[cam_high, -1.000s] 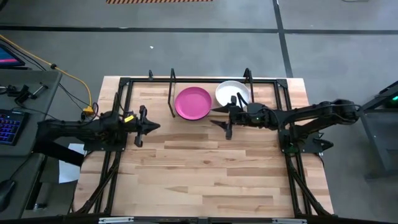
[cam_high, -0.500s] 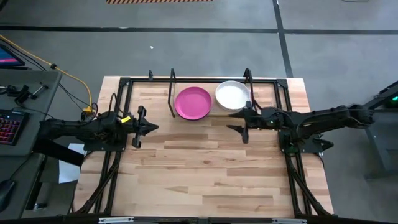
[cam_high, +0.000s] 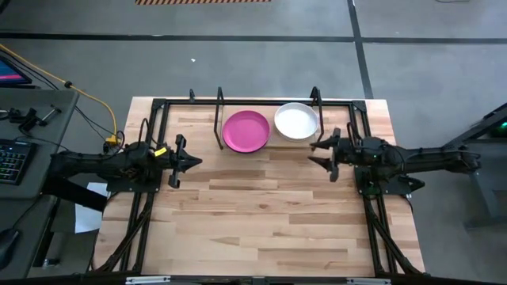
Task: Place and stack plates onto a shelf
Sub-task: Return to Home Position
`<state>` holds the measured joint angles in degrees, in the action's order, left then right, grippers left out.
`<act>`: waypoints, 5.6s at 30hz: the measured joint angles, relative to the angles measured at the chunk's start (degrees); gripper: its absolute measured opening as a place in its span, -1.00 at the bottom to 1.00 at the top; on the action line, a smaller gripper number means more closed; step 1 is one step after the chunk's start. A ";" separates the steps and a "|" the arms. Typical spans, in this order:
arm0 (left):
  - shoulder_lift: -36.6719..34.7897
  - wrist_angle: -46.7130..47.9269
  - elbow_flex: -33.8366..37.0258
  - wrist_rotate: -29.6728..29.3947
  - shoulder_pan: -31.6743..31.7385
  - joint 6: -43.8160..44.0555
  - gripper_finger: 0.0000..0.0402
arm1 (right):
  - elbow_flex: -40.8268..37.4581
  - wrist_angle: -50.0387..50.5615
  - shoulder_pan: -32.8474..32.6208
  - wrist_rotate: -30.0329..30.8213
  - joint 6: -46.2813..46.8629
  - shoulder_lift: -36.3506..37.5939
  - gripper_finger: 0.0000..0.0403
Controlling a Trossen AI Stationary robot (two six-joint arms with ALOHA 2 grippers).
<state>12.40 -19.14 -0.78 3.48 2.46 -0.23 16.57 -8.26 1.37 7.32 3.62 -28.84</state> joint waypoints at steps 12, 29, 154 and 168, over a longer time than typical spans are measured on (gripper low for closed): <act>0.00 0.02 0.00 -0.06 0.00 0.00 -1.00 | -12.78 -7.68 -2.89 3.58 -0.10 10.32 0.09; 0.02 0.09 0.00 -0.06 0.02 0.00 -1.00 | -16.01 1.82 -3.02 4.00 0.45 22.20 0.09; -11.72 18.45 0.09 -5.63 0.11 0.02 -1.00 | -16.10 2.94 -2.87 0.67 3.88 28.76 -0.87; -11.70 18.38 0.09 -5.52 0.11 0.02 -1.00 | -16.10 2.94 -2.87 0.69 3.88 28.74 -0.87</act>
<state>0.70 -0.75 -0.69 -2.03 2.57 -0.21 0.47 -5.32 -1.50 8.01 7.51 -0.10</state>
